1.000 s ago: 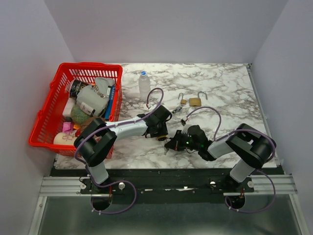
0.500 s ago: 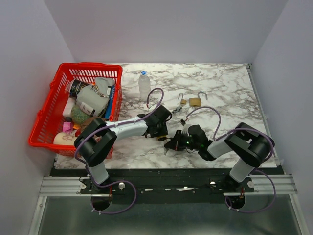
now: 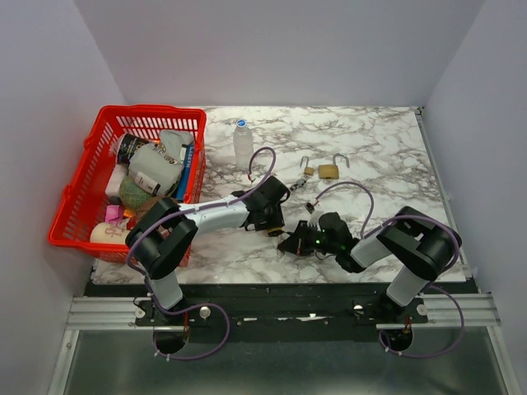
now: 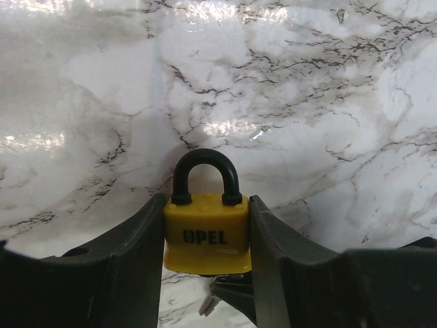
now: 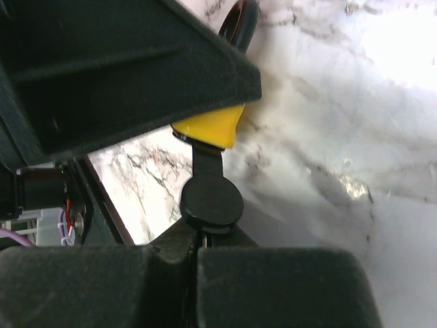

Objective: Unlock with the key

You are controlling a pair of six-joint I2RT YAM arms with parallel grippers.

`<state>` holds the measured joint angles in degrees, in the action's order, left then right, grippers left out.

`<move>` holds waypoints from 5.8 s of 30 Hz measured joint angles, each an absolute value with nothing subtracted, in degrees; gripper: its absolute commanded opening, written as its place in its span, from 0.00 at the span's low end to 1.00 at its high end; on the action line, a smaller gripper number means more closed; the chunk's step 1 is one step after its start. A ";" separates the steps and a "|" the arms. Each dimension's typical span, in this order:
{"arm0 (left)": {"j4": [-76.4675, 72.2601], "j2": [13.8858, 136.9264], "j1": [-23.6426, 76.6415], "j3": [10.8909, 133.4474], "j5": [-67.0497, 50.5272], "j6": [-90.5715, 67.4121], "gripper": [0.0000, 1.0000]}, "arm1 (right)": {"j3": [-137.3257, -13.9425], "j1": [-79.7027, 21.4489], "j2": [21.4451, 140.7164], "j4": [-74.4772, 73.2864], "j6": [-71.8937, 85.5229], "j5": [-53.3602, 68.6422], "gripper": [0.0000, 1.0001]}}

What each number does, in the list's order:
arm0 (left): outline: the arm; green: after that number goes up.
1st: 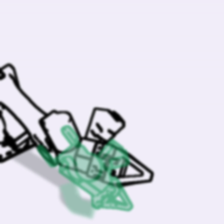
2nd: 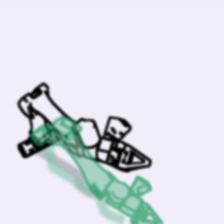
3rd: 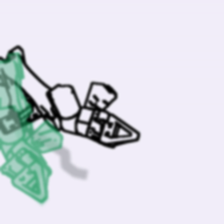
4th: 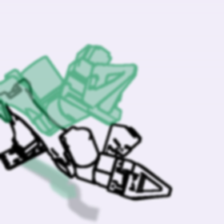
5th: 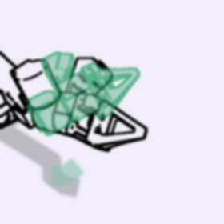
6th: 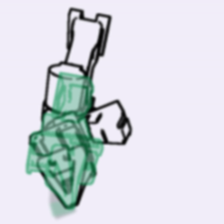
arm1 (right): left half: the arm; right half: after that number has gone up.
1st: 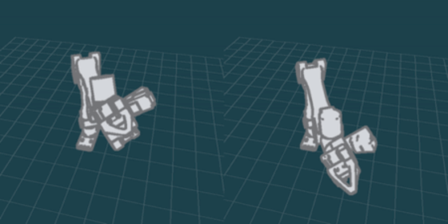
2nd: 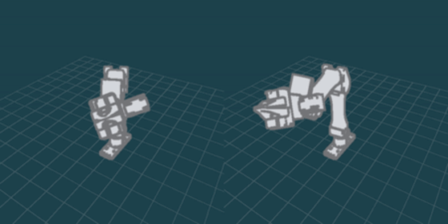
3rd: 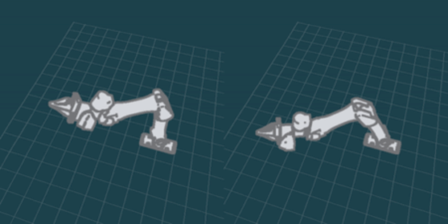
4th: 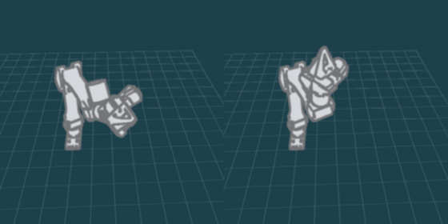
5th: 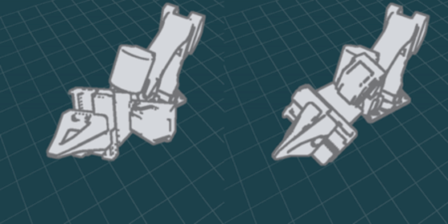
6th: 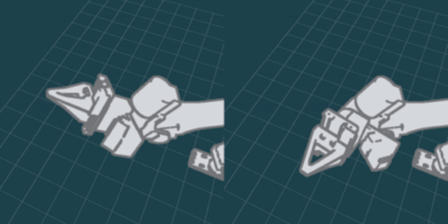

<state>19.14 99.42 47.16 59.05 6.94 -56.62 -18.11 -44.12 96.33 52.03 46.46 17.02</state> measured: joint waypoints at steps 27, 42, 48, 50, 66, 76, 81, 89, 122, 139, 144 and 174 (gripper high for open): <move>15.42 99.63 45.76 58.15 4.93 -55.22 0.00 | -22.06 -44.12 96.84 48.12 45.12 17.34 0.01; 15.40 99.63 45.76 58.15 7.09 -51.29 0.00 | -24.71 -44.12 99.63 46.81 45.30 18.70 0.01; 15.38 99.63 45.76 58.15 7.11 -50.59 0.00 | -25.04 -43.75 100.14 46.76 45.76 19.25 0.01; 15.35 99.63 45.76 58.15 7.11 -50.43 0.00 | -25.17 -43.66 100.29 46.76 46.06 19.51 0.01; 15.29 99.22 45.78 57.71 8.62 -49.01 0.00 | -26.11 -41.28 103.31 49.08 48.62 24.29 0.01; 15.64 99.04 45.87 57.60 9.89 -47.83 0.00 | -27.81 -40.82 105.41 49.67 49.60 26.52 0.01; 15.86 99.00 45.89 57.60 10.35 -47.64 0.00 | -28.27 -40.77 105.89 49.63 49.71 27.09 0.01; 15.97 98.98 46.41 57.56 11.60 -47.62 0.00 | -29.76 -40.75 106.63 48.29 49.95 28.08 0.01; 23.68 99.98 46.26 60.66 18.02 -46.78 0.30 | -19.25 -39.51 85.65 38.44 45.08 21.34 0.01; 29.36 103.18 47.11 73.47 20.62 -42.57 0.99 | -16.86 -39.03 47.53 14.70 36.27 17.37 0.01; 28.99 98.35 47.77 77.84 20.43 -38.11 0.99 | -18.52 -38.04 39.79 10.02 34.48 18.37 0.01; -21.91 63.90 47.33 42.30 -34.61 -40.69 0.55 | -21.50 -37.10 36.91 26.87 36.97 36.69 0.01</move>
